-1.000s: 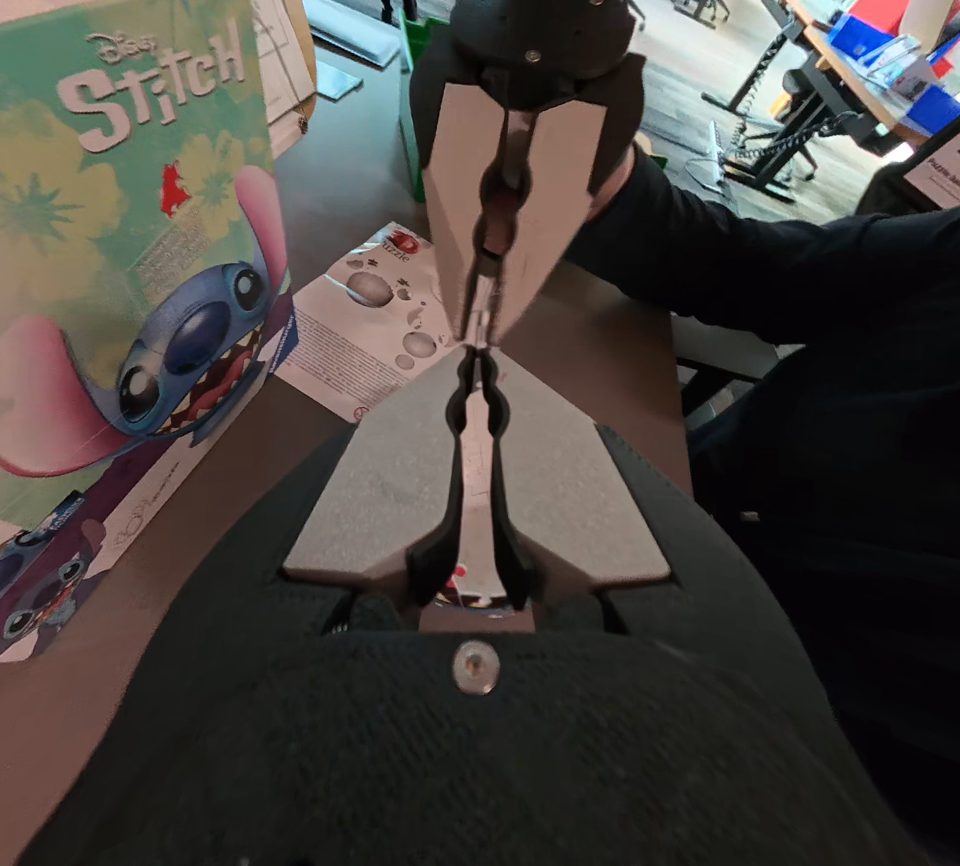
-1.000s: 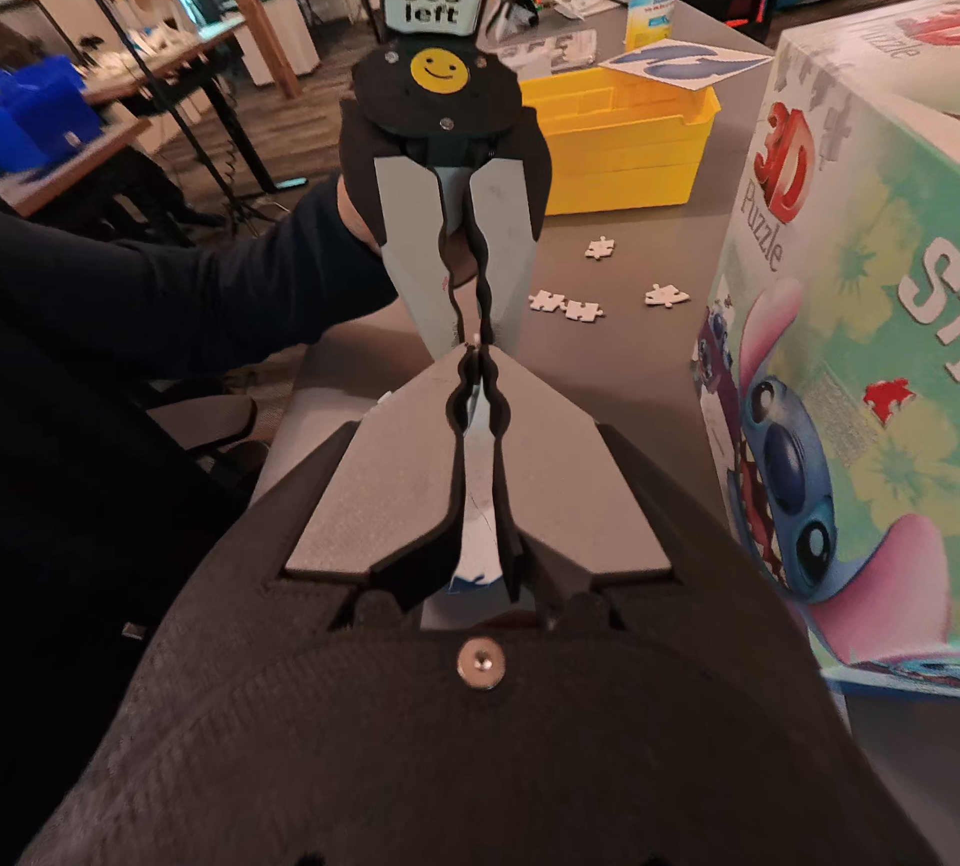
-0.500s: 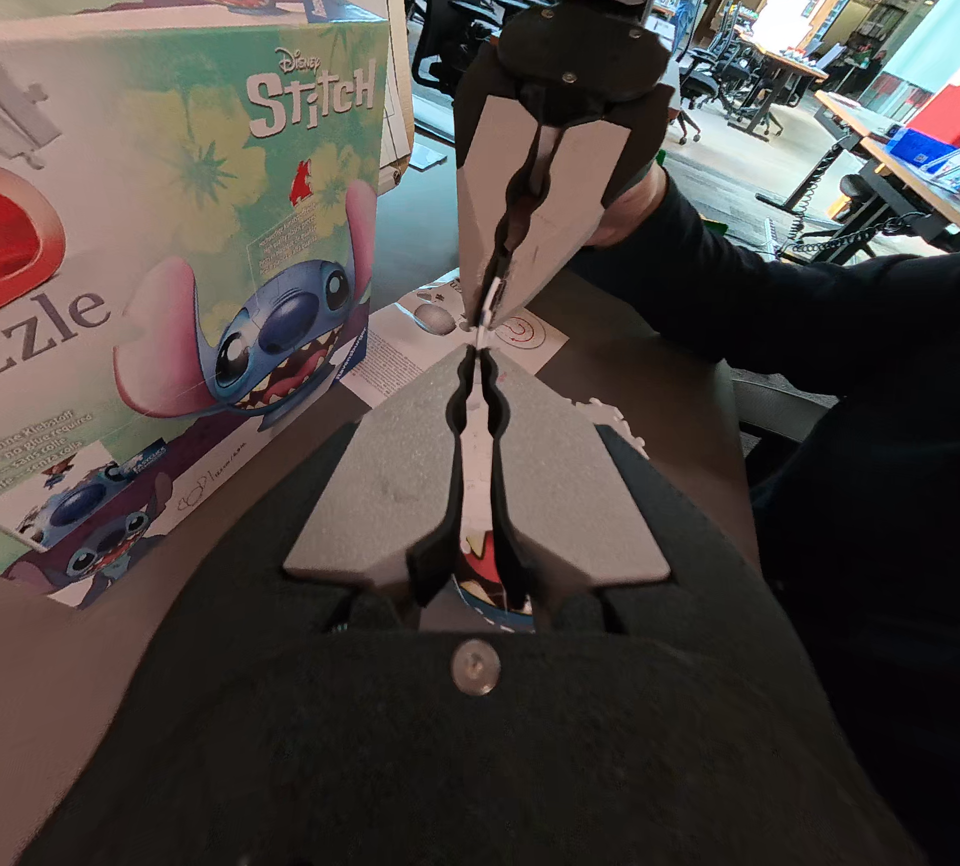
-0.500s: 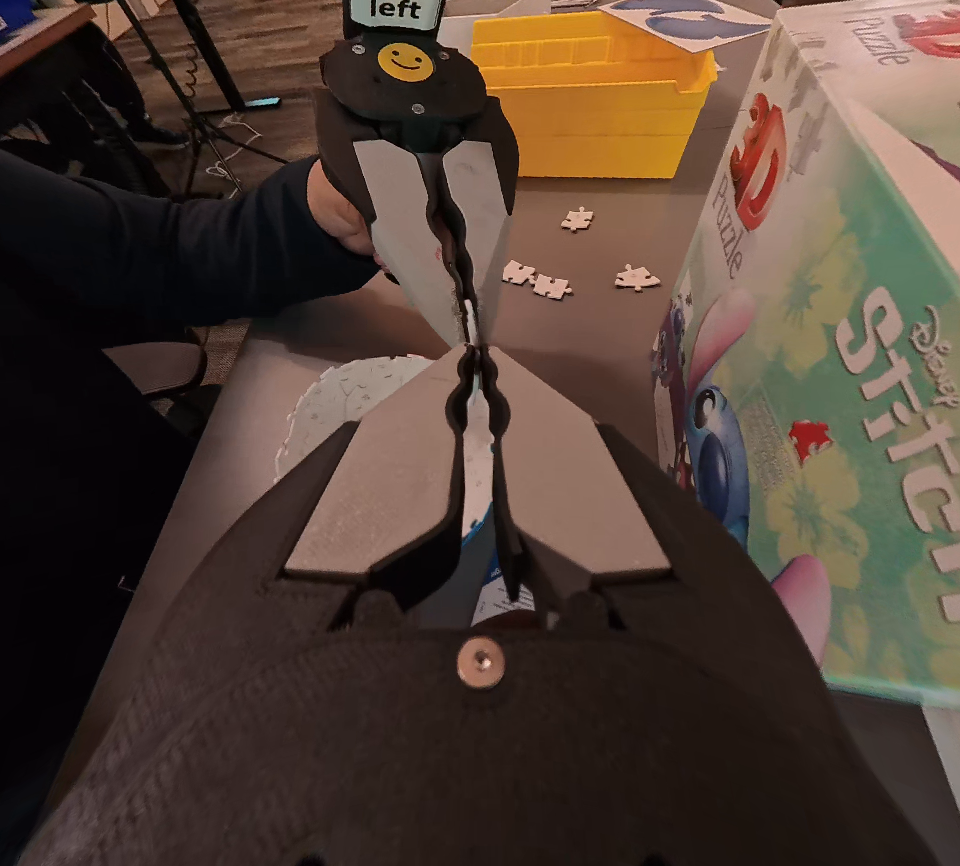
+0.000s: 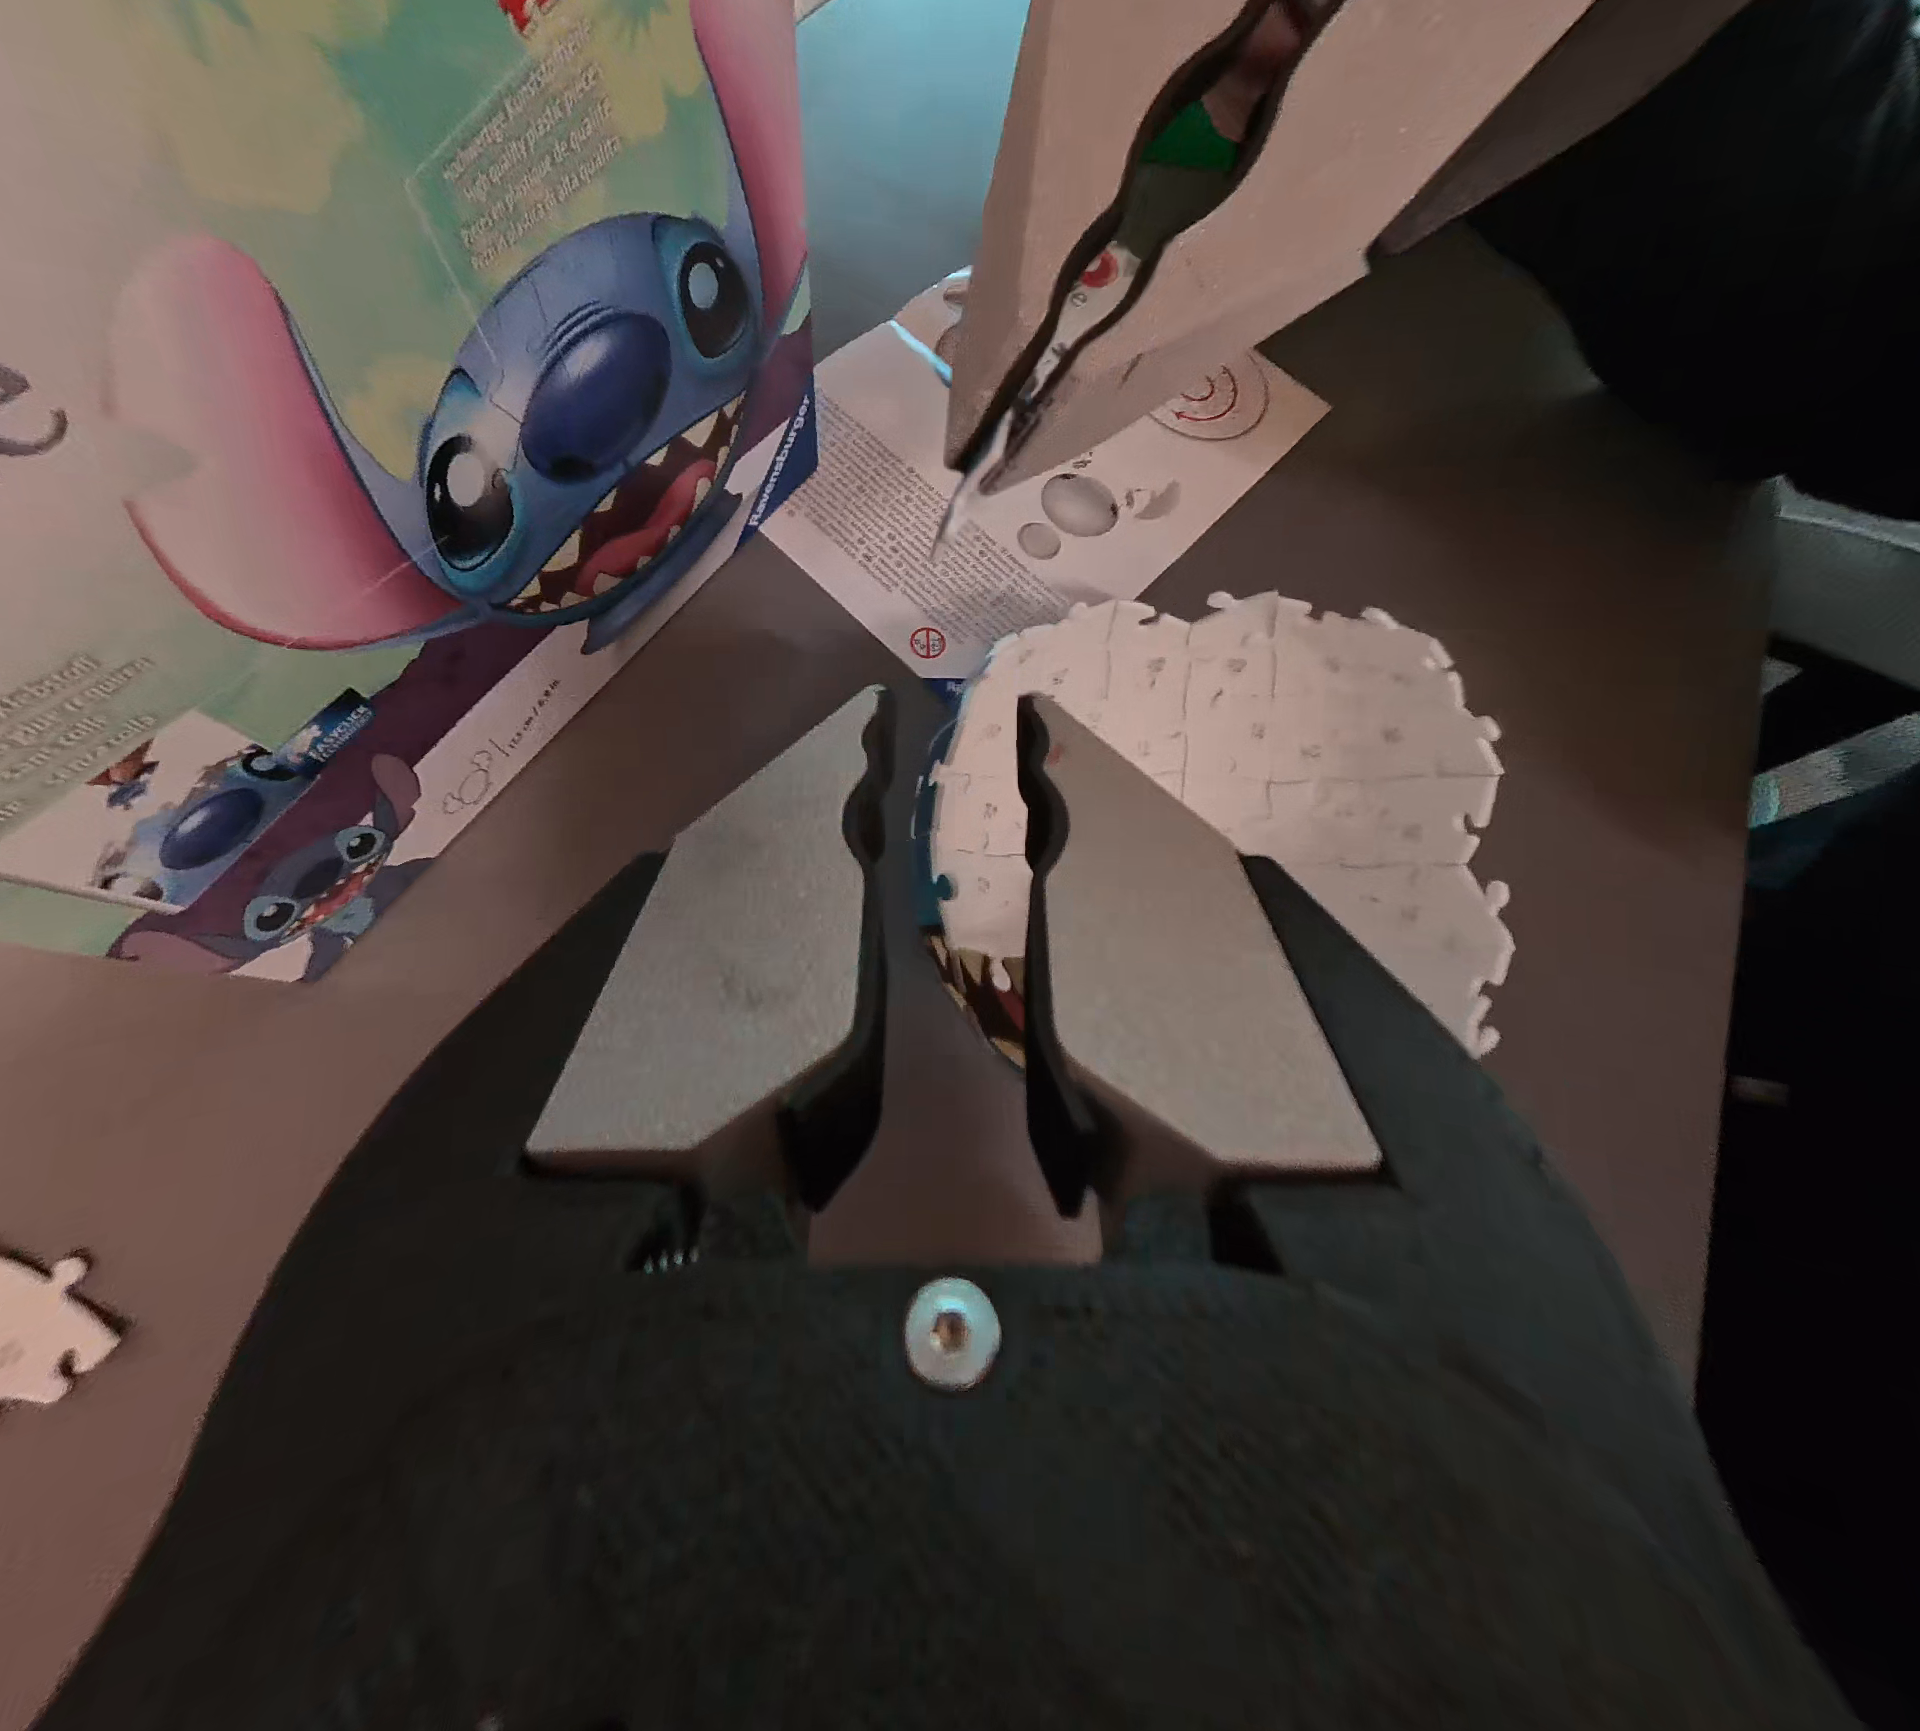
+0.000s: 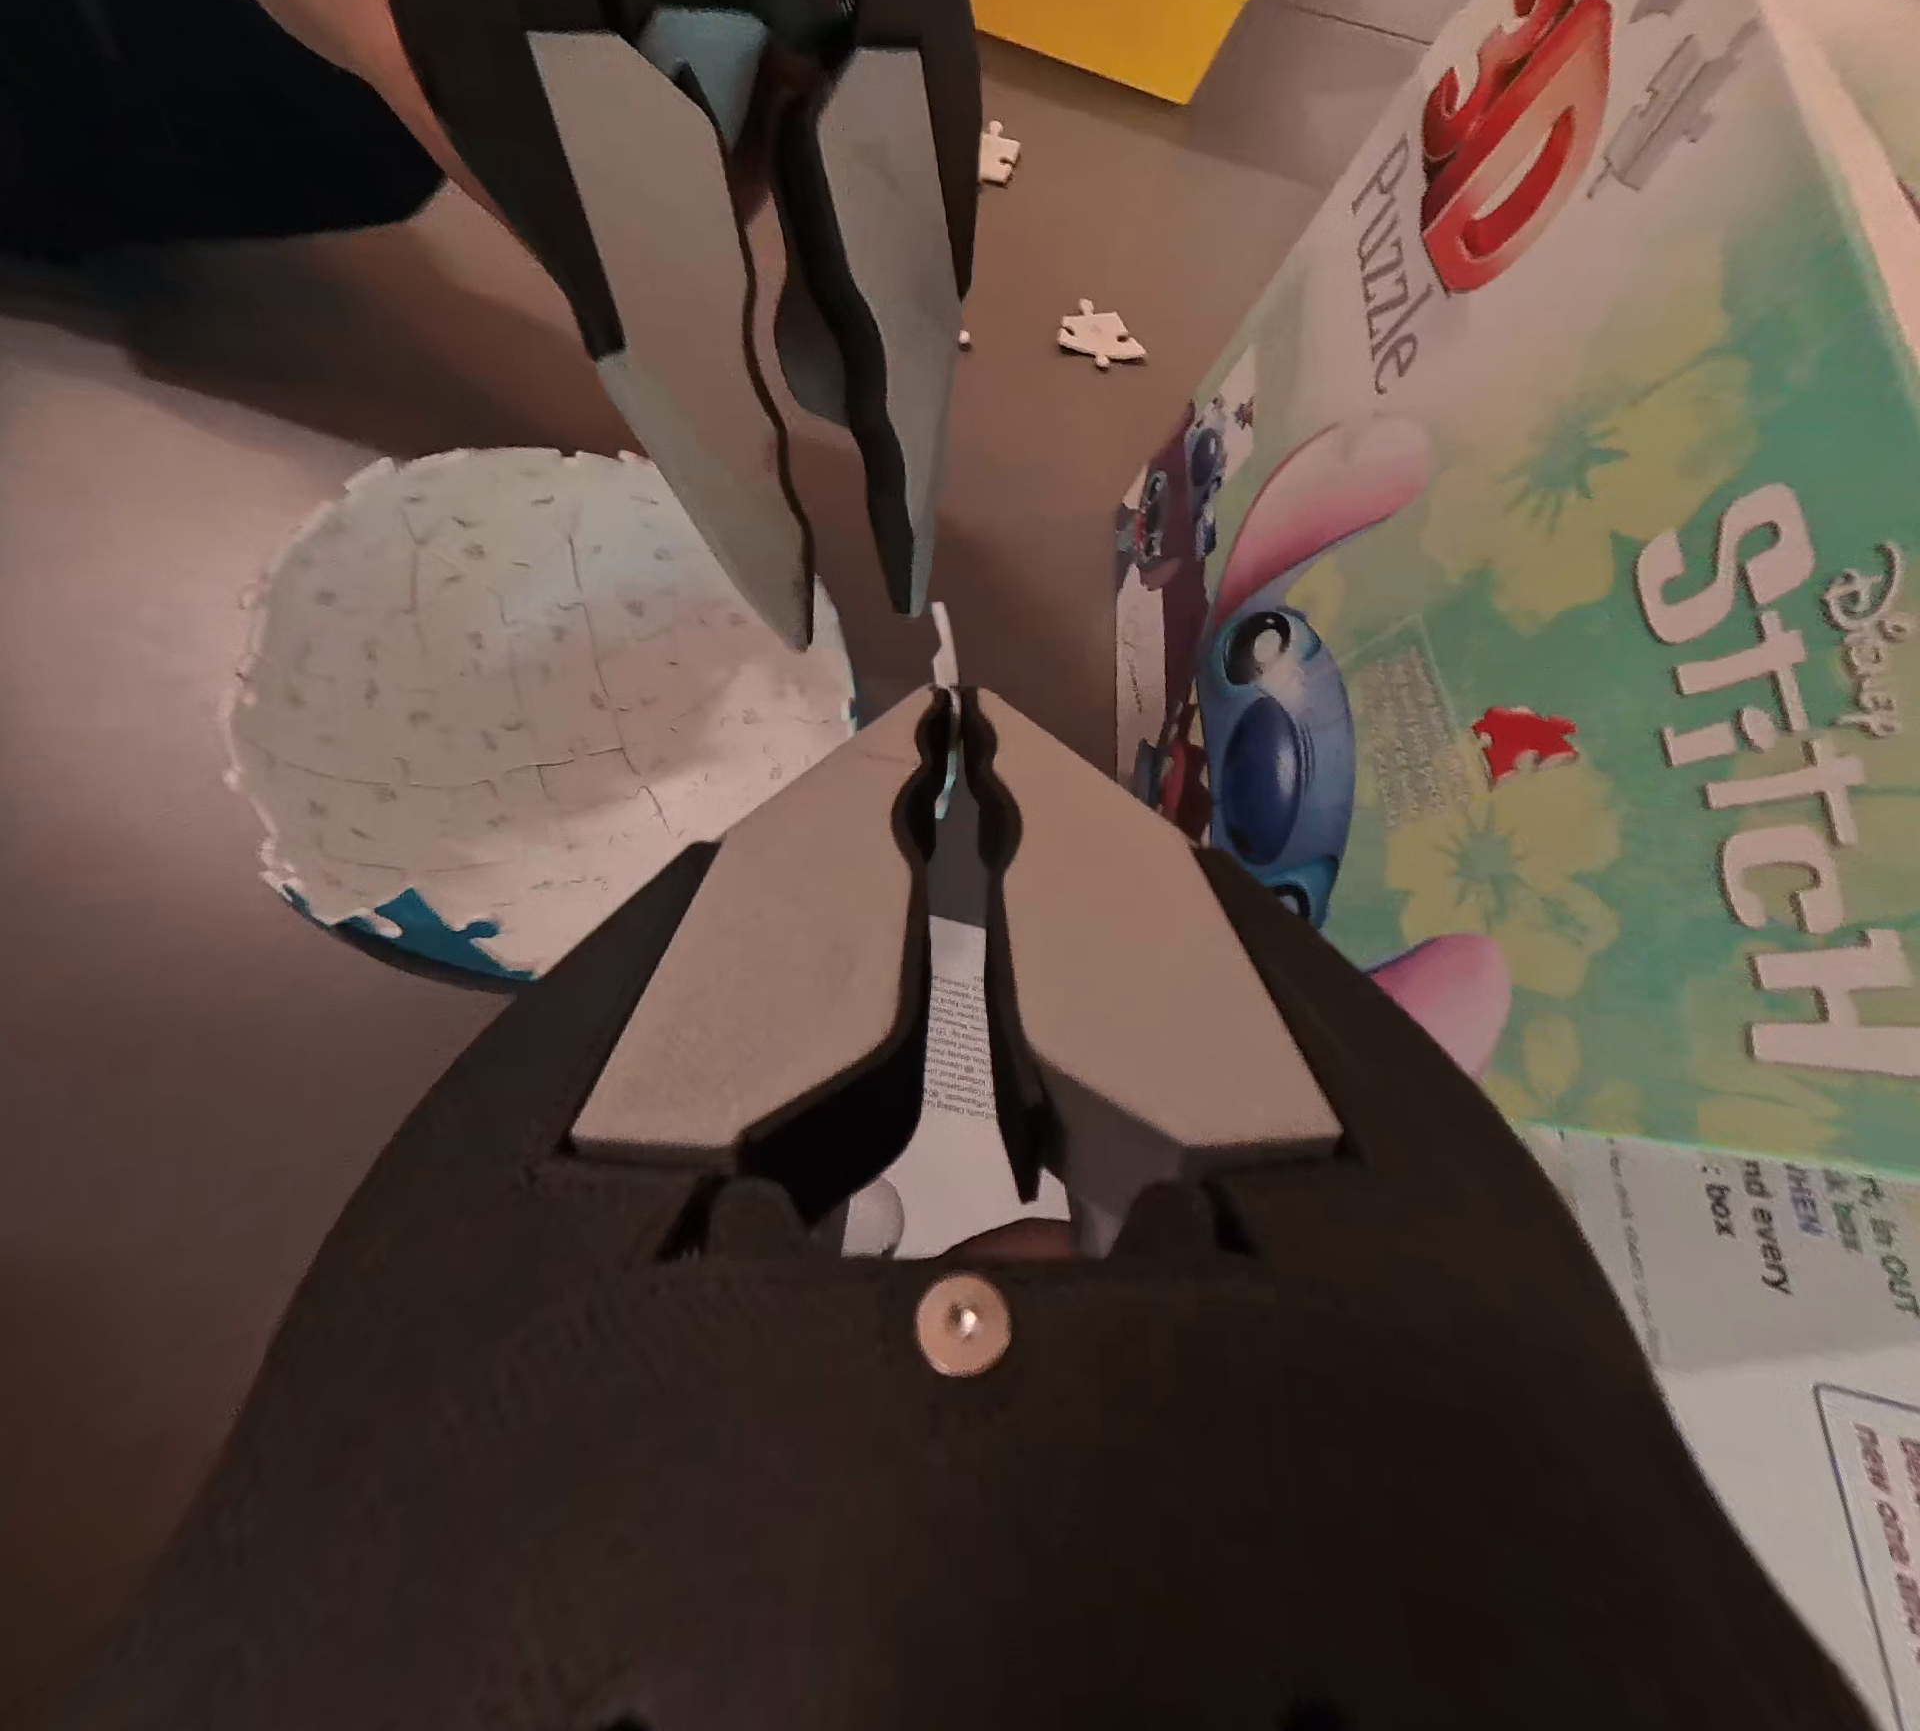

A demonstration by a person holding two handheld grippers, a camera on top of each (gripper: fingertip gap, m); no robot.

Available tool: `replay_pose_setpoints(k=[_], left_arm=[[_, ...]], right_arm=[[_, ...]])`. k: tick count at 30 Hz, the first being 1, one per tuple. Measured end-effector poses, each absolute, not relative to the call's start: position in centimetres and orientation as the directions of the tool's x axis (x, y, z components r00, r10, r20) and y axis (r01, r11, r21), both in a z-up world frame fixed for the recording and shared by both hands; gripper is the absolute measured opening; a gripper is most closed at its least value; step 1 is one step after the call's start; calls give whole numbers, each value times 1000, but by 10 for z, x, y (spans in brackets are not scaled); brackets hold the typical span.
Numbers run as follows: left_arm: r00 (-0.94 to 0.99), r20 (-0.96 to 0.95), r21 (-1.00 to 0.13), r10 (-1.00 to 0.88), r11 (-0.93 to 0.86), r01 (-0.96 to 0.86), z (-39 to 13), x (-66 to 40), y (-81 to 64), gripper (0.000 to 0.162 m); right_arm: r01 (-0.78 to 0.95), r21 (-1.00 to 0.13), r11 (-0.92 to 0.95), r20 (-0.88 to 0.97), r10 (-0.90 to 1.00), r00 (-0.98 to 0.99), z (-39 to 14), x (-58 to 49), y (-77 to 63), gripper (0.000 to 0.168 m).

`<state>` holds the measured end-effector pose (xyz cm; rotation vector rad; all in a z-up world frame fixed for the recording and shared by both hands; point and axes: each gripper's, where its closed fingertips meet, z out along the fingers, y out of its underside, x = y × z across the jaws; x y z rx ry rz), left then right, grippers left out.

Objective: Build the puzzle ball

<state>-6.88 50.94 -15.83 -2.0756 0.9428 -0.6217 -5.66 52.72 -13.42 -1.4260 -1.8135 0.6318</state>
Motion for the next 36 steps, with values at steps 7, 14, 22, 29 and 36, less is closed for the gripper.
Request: replay_pose_setpoints(k=[7, 14, 22, 29, 36], left_arm=[[517, 64, -737, -854, -389, -552, -162, -62, 508, 24], [471, -4, -644, -882, -358, -676, -183, -65, 513, 16], [423, 46, -630, -905, -355, -691, -190, -64, 505, 16], [403, -38, -589, -914, -306, -748, -189, -57, 507, 5], [413, -52, -586, -909, -307, -750, -190, -59, 505, 11]], right_arm=[[498, -837, 228, 225, 972, -67, -138, -52, 513, 0], [469, -863, 188, 152, 982, -115, -150, -53, 510, 0], [449, -851, 272, 220, 961, -165, -146, -54, 507, 0], [442, -848, 294, 236, 955, -182, -149, -56, 504, 0], [420, -855, 306, 241, 950, -200, -151, -59, 502, 0]])
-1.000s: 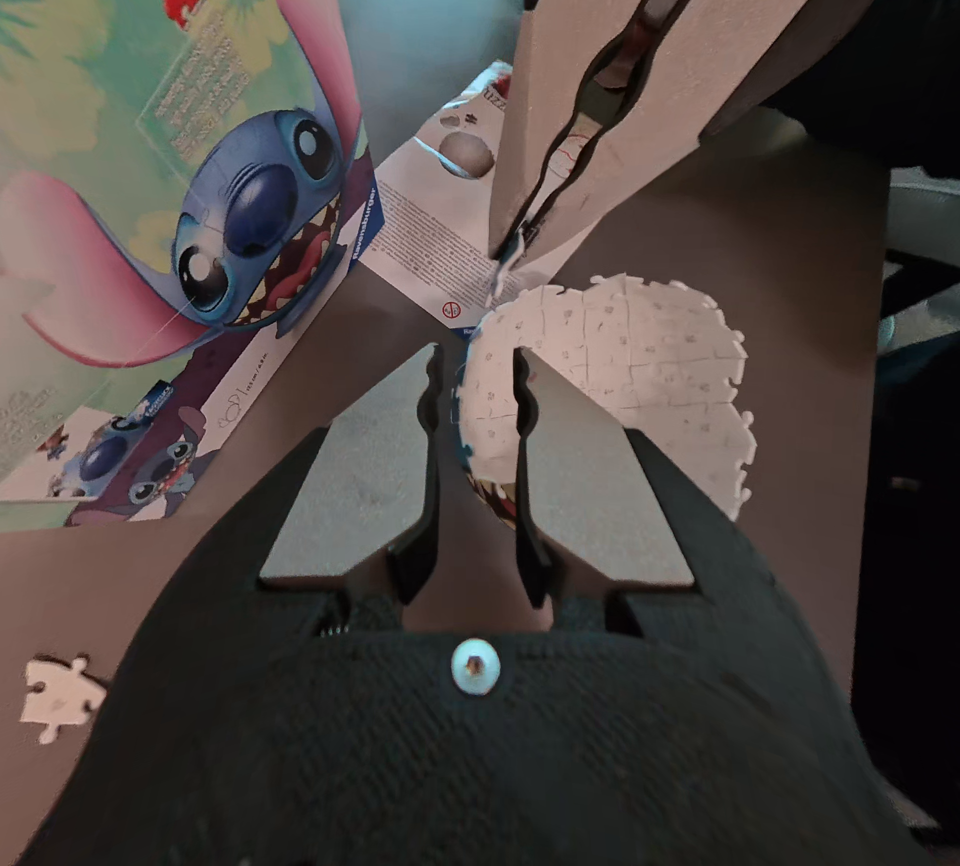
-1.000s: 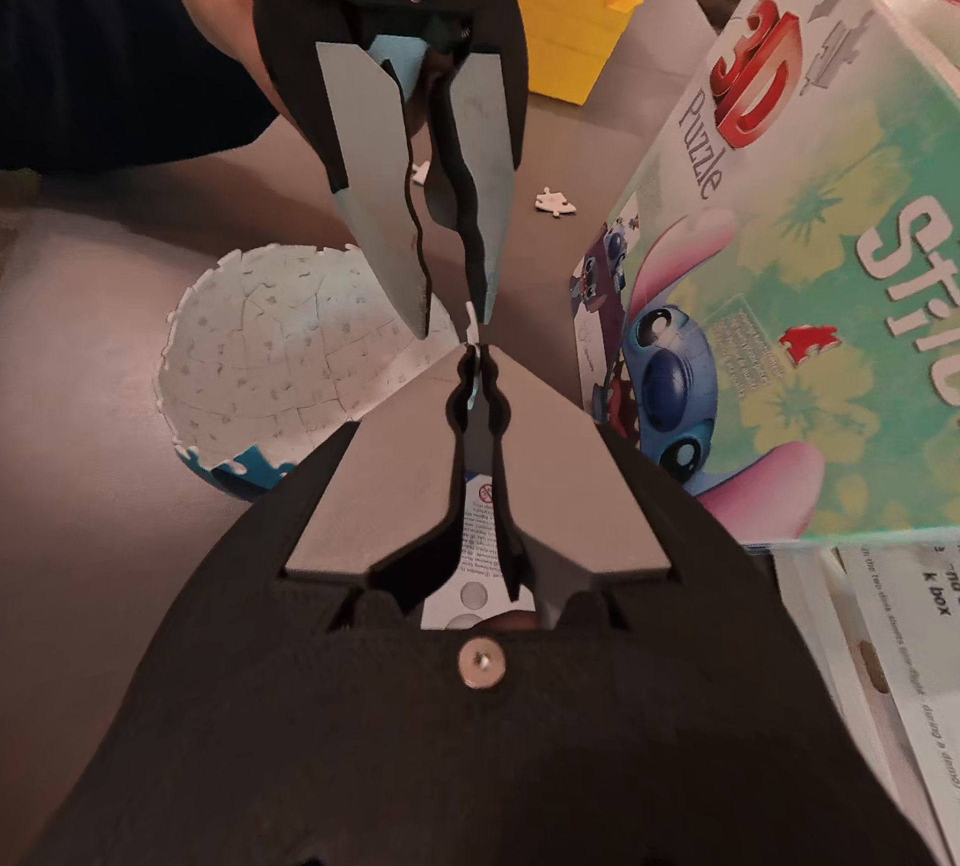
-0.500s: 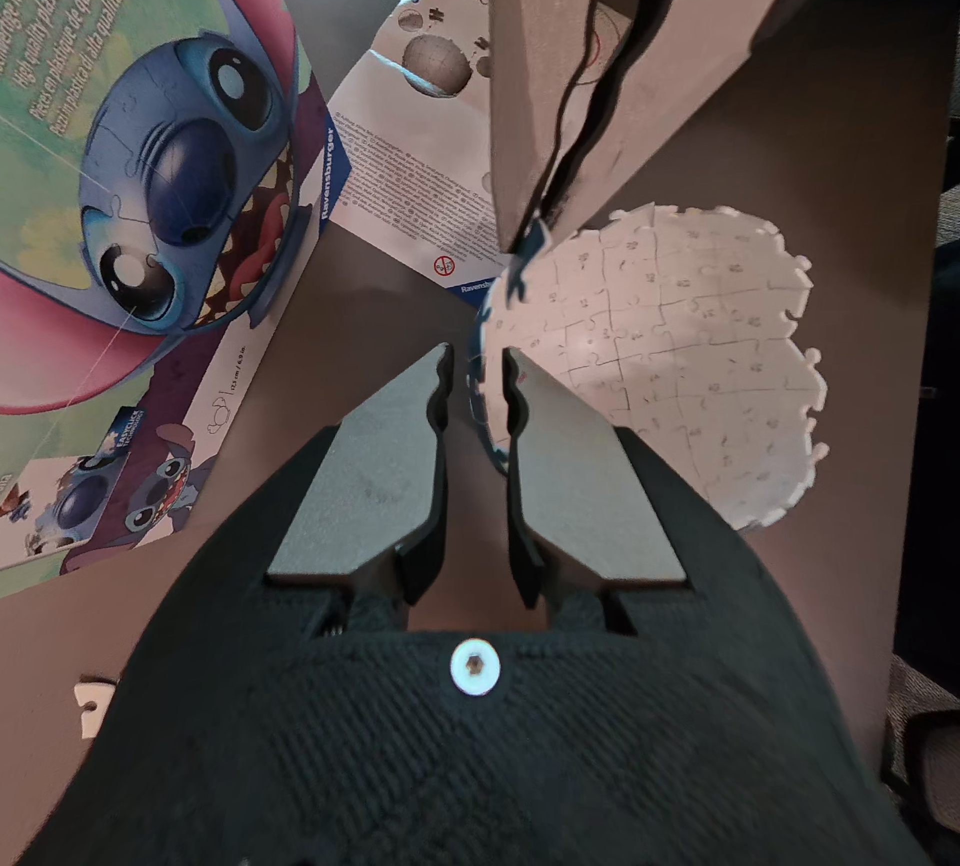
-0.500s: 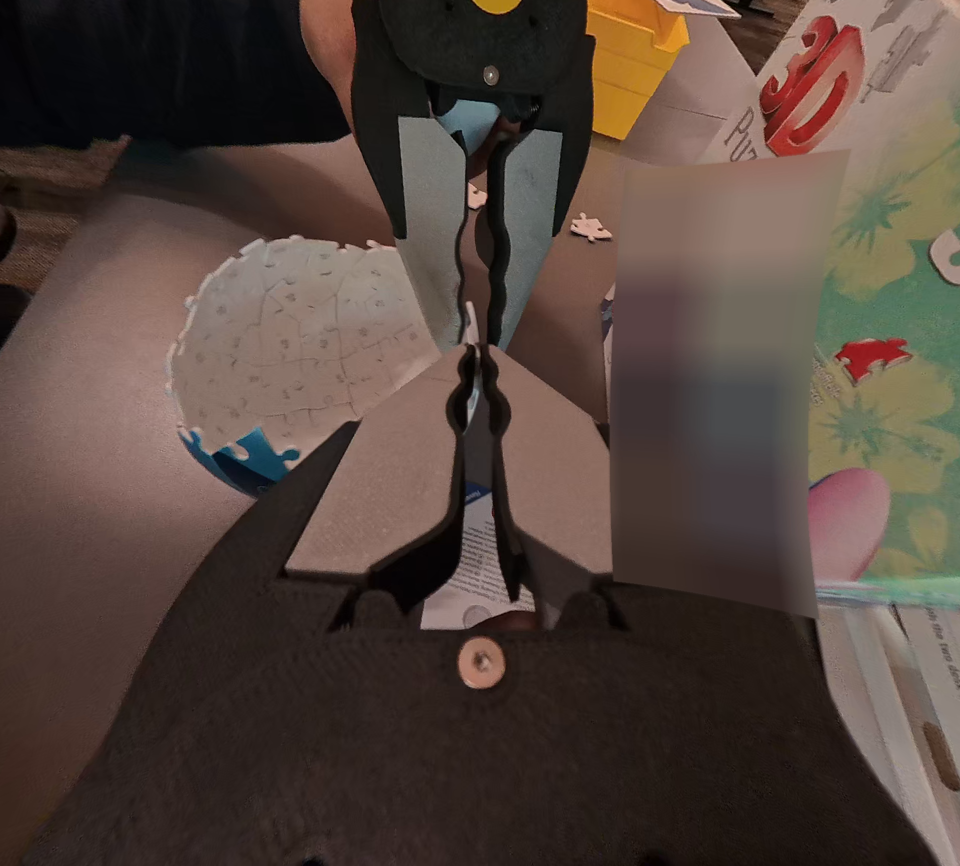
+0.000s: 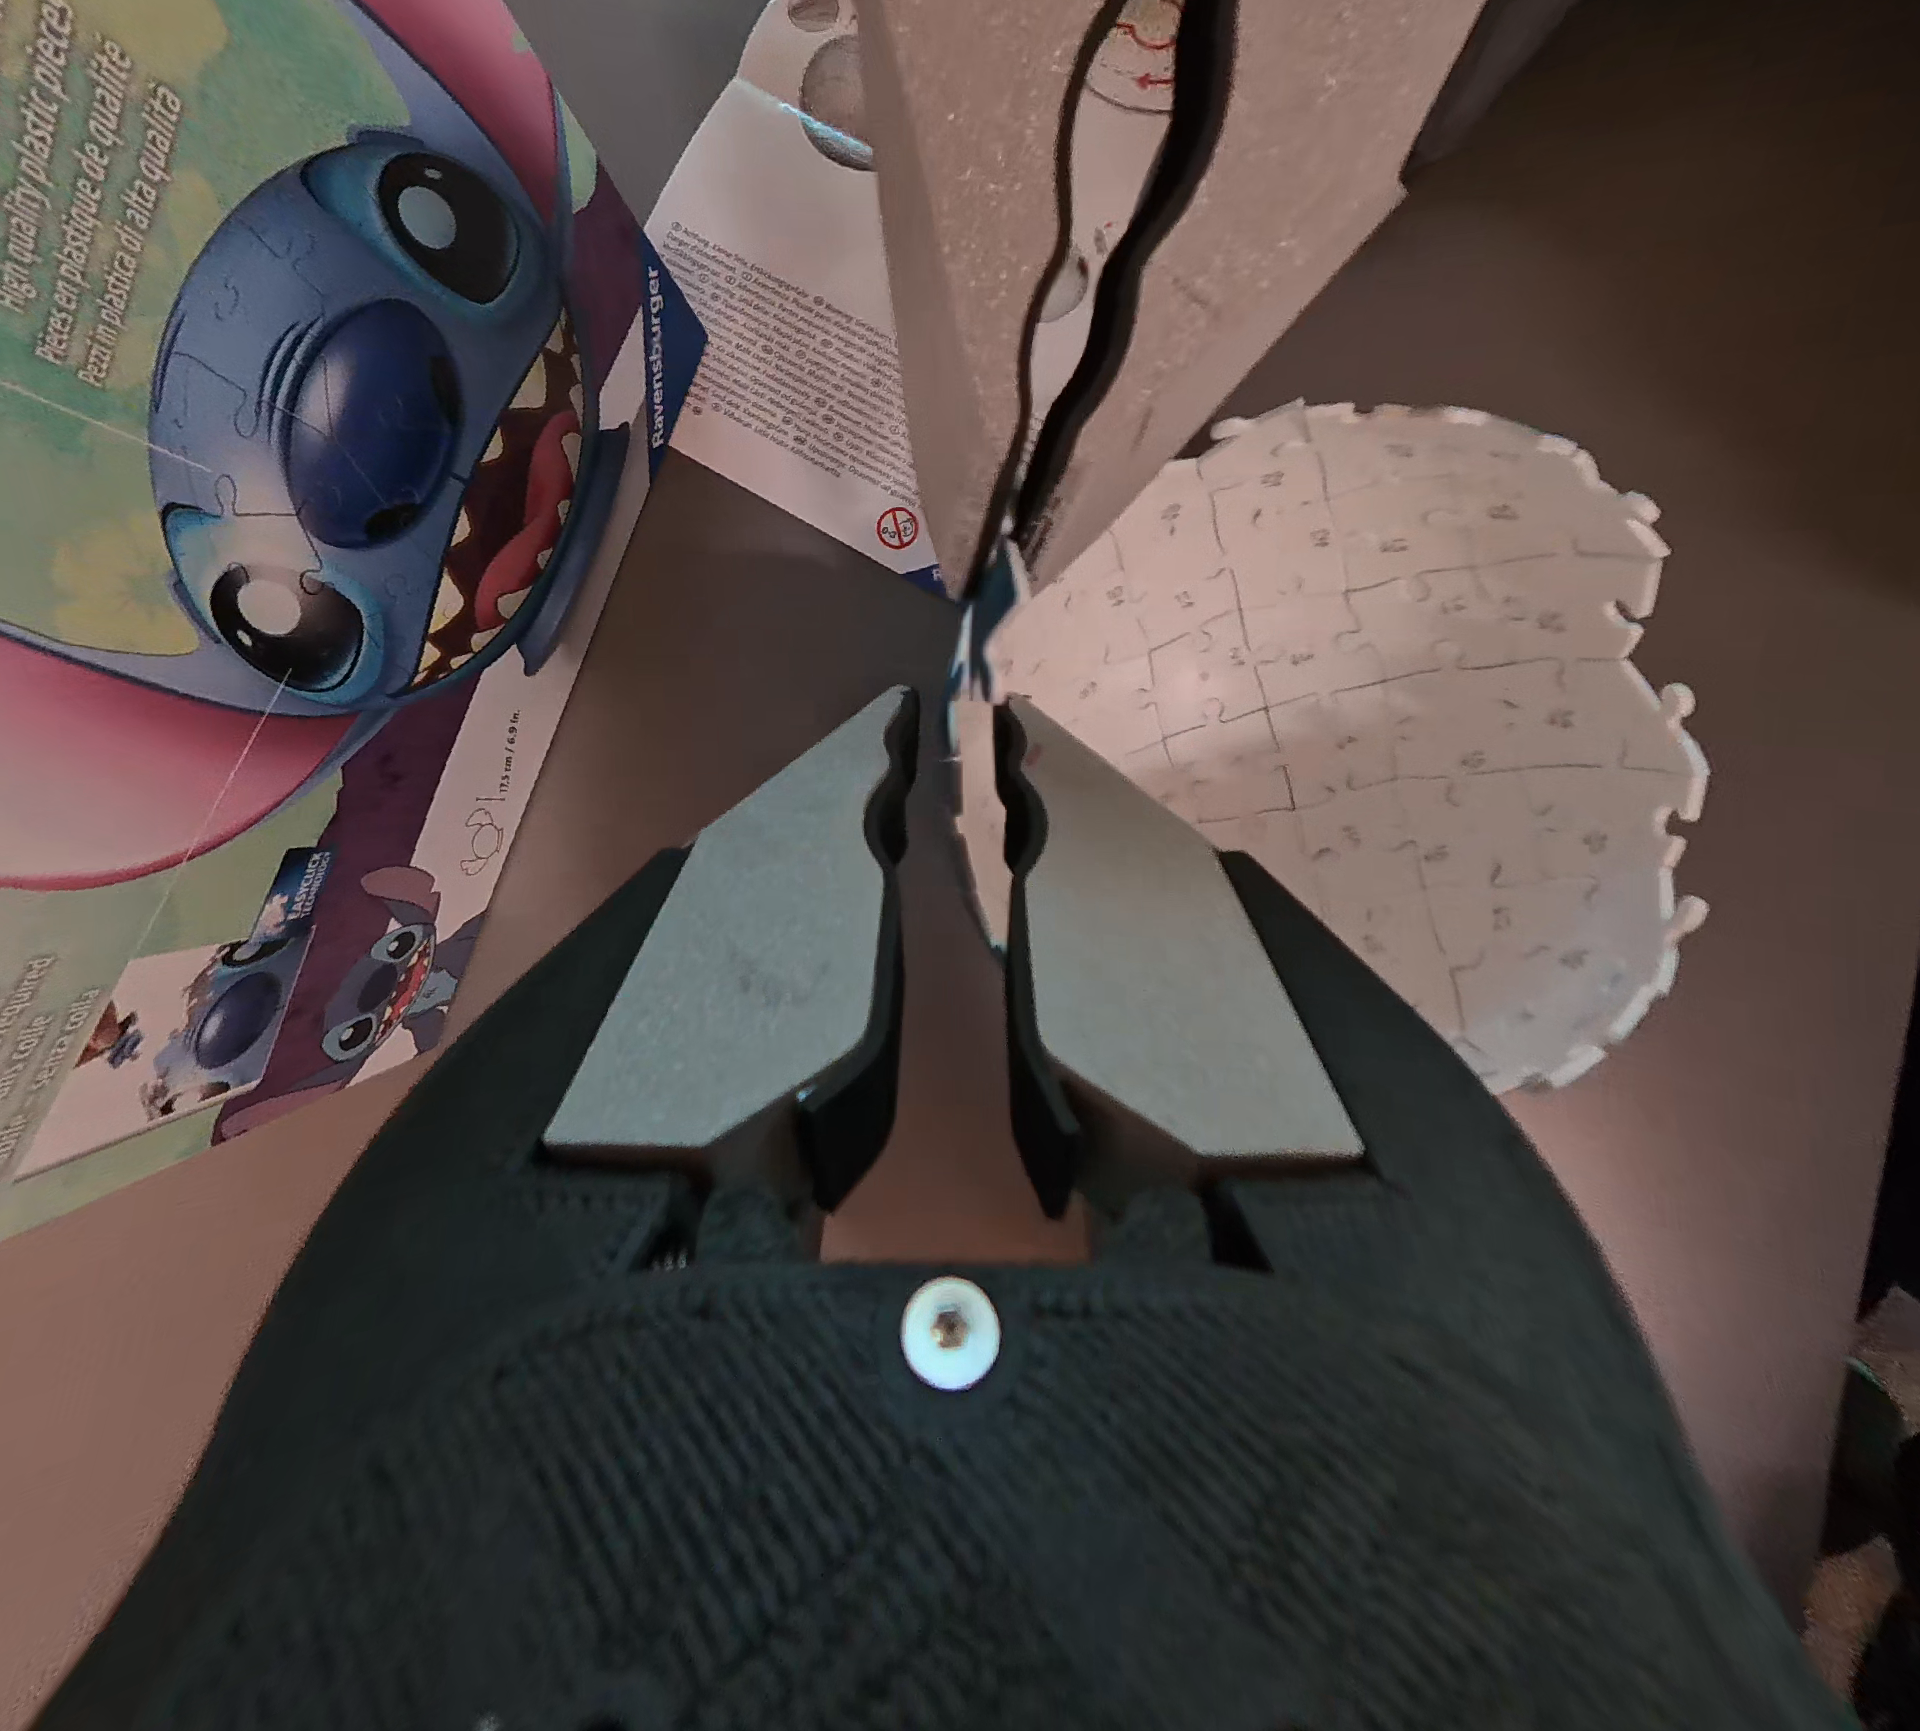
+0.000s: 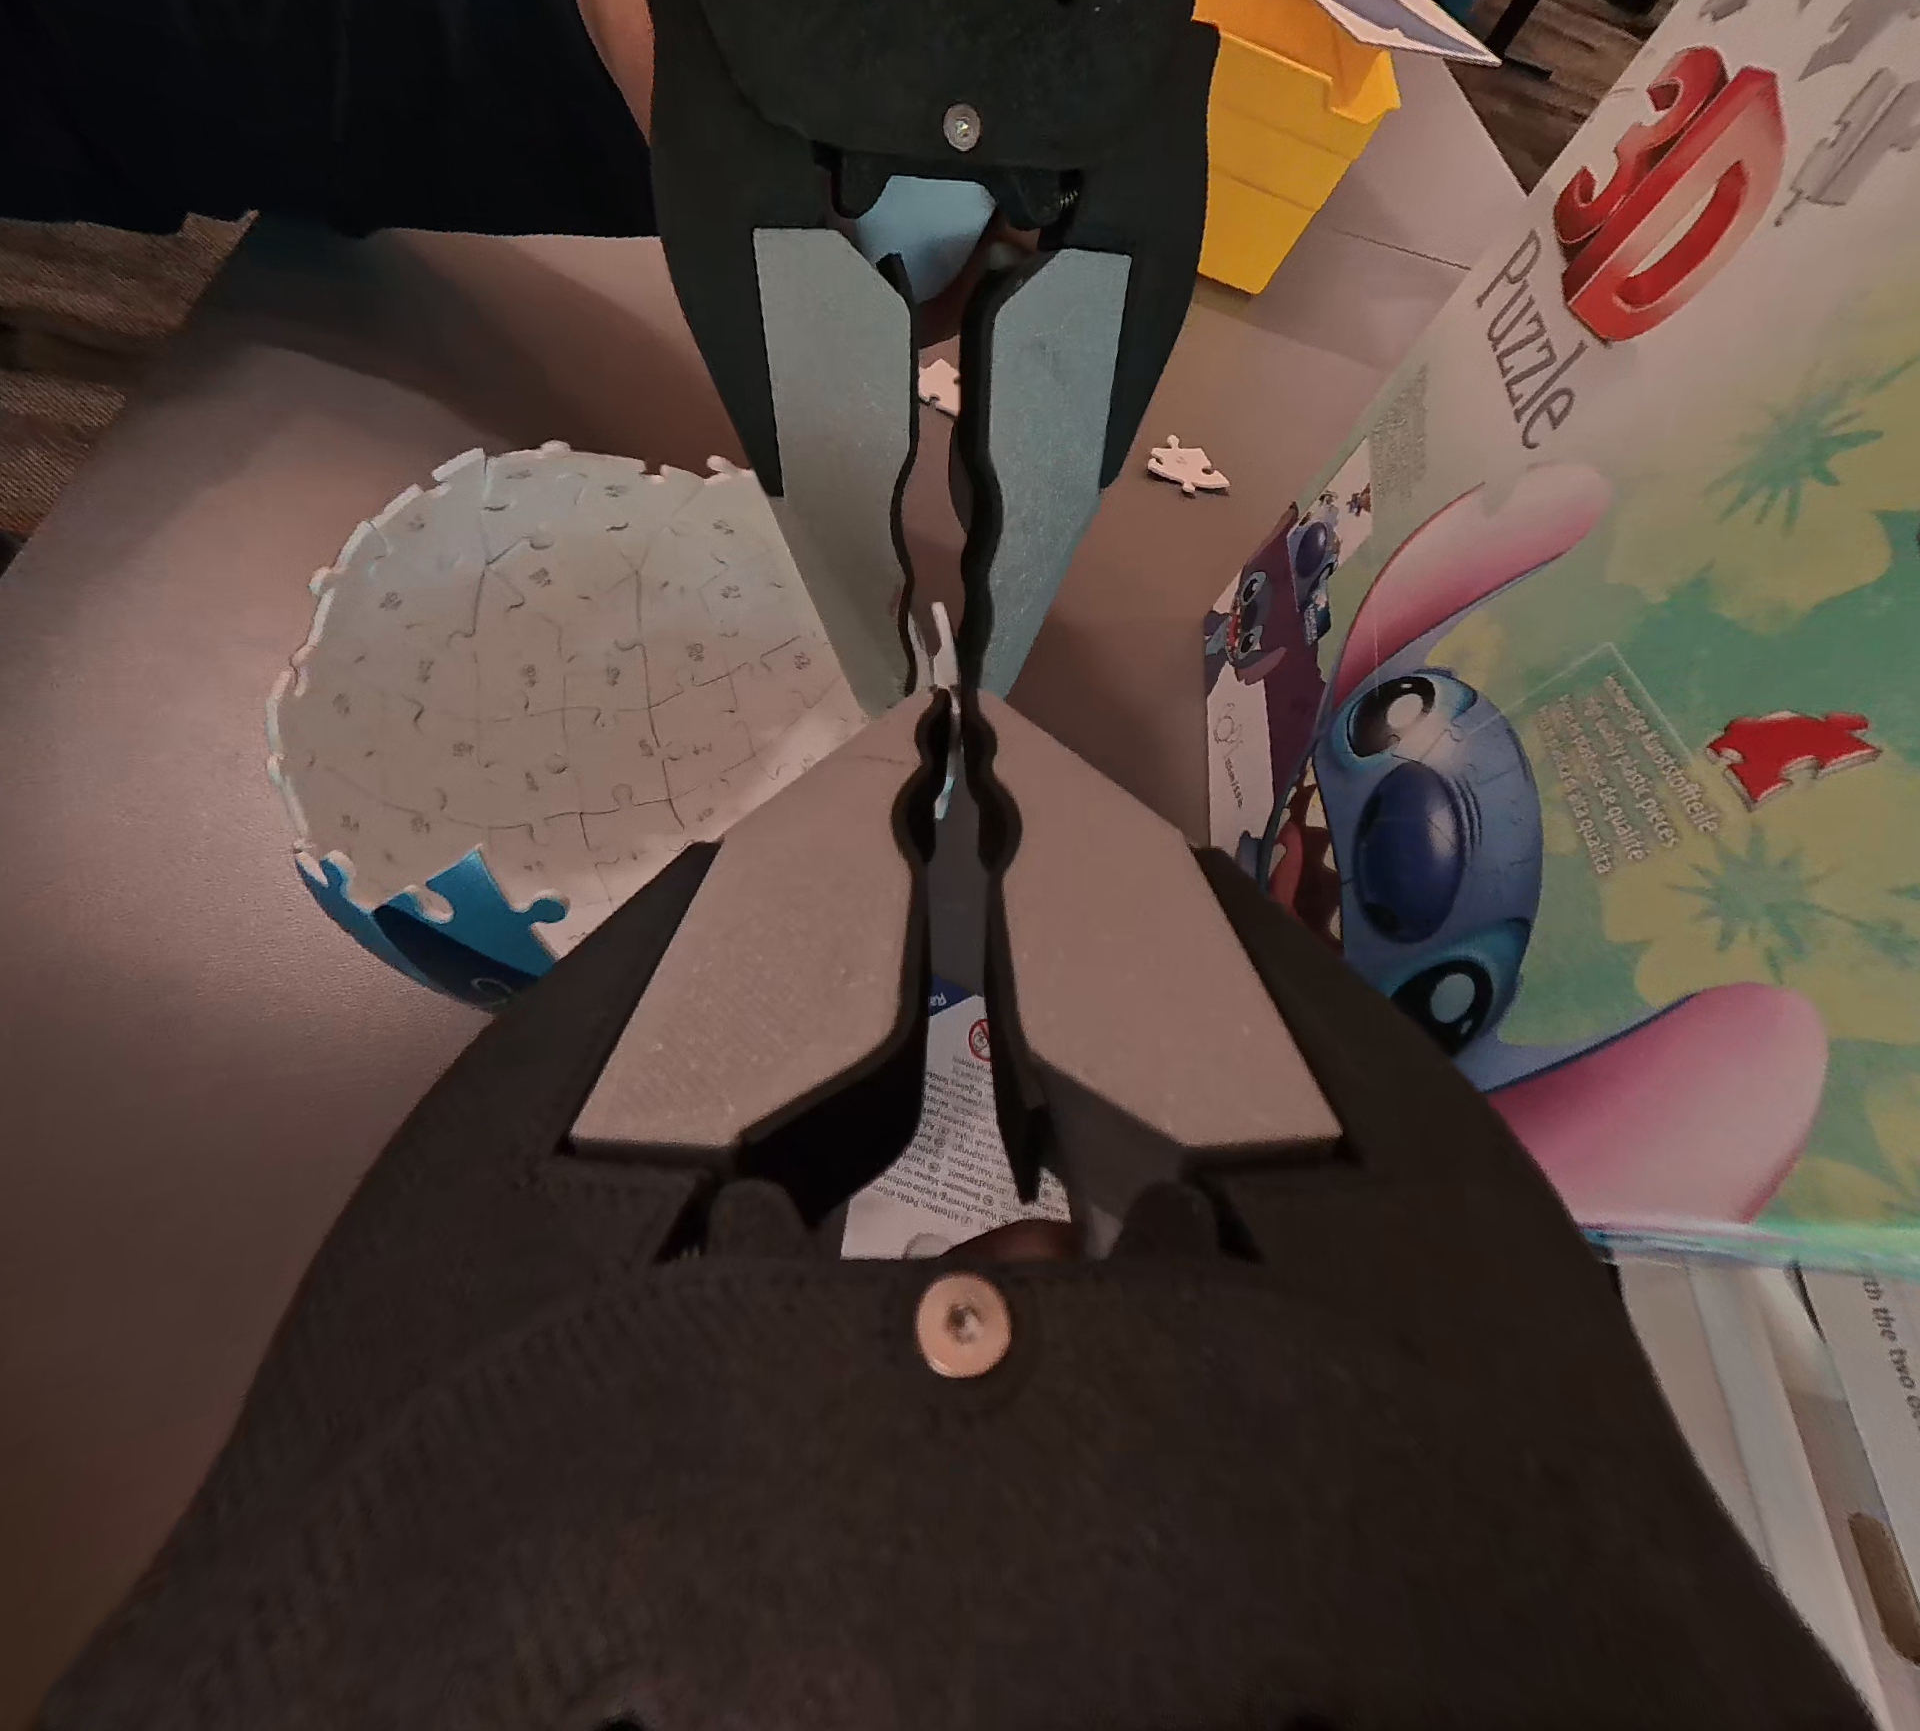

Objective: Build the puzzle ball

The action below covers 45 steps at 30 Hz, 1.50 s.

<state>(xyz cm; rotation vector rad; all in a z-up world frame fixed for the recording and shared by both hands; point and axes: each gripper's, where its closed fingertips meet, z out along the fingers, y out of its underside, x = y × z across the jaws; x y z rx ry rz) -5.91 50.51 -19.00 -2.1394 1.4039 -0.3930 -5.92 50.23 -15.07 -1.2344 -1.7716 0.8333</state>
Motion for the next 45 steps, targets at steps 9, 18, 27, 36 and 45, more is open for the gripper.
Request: replay_pose_setpoints(k=[9, 18, 27, 36, 45], left_arm=[[413, 6, -574, -910, -342, -744, -192, -61, 500, 12], [405, -4, -567, -914, -331, -754, -192, -62, 499, 13], [399, -13, -587, -917, -315, -745, -184, -62, 500, 11], [410, -21, -598, -912, -317, -736, -182, -61, 503, 5], [412, -48, -598, -910, -305, -741, -183, -60, 505, 2]], right_arm=[[422, -845, 329, 259, 942, -214, -152, -63, 497, 0], [438, -831, 342, 267, 937, -226, -159, -66, 498, 0], [446, -814, 373, 291, 926, -242, -160, -68, 499, 0], [462, -786, 411, 331, 911, -247, -160, -67, 501, 0], [498, -715, 490, 422, 871, -251, -161, -67, 502, 0]])
